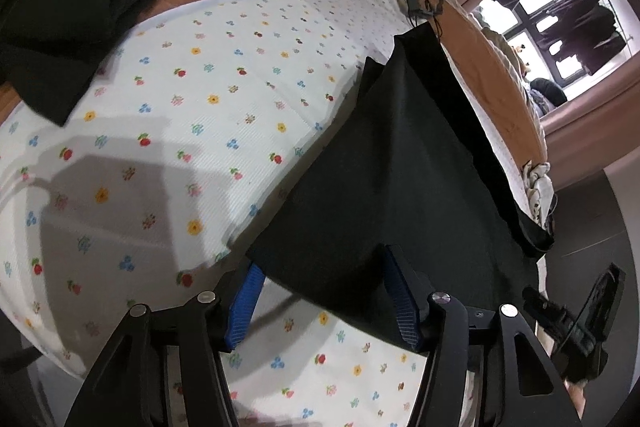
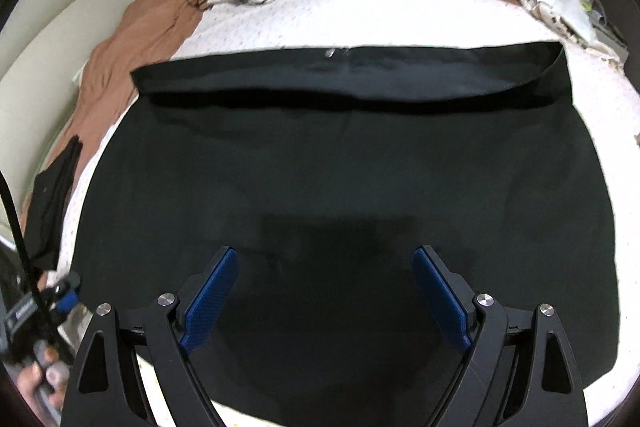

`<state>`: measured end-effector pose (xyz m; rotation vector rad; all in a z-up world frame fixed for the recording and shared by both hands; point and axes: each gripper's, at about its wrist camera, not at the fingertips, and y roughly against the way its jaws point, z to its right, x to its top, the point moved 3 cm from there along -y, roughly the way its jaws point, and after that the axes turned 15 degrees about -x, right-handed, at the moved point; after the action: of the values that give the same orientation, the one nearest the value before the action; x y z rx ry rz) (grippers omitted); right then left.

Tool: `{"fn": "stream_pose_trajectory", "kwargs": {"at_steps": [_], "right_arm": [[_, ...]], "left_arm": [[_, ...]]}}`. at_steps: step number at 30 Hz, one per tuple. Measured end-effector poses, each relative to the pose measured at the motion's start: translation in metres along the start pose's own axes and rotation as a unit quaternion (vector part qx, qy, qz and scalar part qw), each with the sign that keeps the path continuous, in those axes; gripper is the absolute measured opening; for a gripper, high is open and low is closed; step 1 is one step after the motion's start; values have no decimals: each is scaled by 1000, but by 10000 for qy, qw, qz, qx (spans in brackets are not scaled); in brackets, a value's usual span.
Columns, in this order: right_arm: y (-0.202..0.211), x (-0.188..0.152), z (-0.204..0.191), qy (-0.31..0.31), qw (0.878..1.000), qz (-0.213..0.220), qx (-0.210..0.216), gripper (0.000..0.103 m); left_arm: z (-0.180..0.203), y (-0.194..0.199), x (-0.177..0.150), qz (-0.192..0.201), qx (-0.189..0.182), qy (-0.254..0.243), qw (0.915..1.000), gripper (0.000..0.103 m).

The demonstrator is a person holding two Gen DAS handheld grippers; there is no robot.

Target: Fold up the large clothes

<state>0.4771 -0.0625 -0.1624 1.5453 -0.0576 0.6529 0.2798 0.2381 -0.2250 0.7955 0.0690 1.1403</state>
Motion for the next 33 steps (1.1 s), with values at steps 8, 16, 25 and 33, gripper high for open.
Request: {"fn": "stream_pose_trajectory", "kwargs": {"at_steps": [8, 16, 25, 33], "right_arm": [[-3, -27, -16, 244, 9997, -22, -62, 89], [-40, -21, -30, 413, 9982, -175, -408, 89], [-61, 13, -36, 495, 9972, -329, -459, 89], [-66, 31, -38, 1177, 9895, -835, -10, 92]], "left_arm": [[1, -6, 3, 61, 109, -62, 9999, 57], [3, -8, 3, 135, 237, -134, 9995, 56], [3, -8, 5, 177, 125, 9, 9998, 56], [2, -9, 8, 152, 58, 20, 9999, 56]]}}
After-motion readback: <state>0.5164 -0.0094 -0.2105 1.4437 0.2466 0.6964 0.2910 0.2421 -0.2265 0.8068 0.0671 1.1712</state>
